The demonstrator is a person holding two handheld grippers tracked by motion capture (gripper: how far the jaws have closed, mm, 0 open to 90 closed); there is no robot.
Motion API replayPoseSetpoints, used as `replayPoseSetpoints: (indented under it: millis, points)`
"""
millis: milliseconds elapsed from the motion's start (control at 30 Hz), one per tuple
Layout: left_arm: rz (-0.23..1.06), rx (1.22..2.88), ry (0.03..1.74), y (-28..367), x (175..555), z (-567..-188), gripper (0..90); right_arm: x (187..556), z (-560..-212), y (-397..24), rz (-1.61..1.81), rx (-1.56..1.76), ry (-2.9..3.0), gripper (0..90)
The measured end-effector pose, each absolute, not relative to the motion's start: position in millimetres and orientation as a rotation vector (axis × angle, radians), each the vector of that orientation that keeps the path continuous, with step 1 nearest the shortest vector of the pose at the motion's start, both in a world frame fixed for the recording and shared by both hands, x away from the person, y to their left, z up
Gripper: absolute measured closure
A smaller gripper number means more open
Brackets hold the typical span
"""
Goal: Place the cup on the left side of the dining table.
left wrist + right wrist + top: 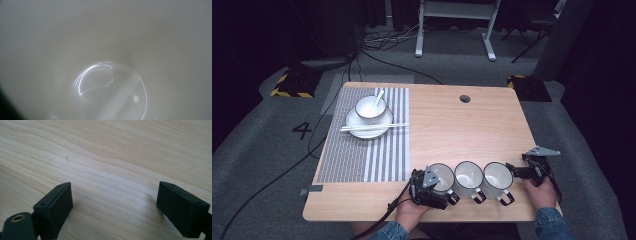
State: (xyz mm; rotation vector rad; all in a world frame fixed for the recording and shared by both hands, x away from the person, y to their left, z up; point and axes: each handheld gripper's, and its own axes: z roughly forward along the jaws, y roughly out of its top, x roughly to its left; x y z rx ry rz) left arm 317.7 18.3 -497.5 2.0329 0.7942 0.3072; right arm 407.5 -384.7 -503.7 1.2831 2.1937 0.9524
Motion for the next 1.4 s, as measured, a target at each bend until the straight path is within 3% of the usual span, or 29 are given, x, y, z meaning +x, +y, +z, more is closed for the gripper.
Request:
replayPoseSetpoints:
  millis: [667,1400]
  points:
    - [0.369,1.997,0.798,25,315,-484,3.2,408,-504,-385,0.952,1.279,2.194,13.6]
    - [0.536,1.922,0.83,77,320,-446,3.2,408,-504,-385,0.952,1.28,2.194,13.6]
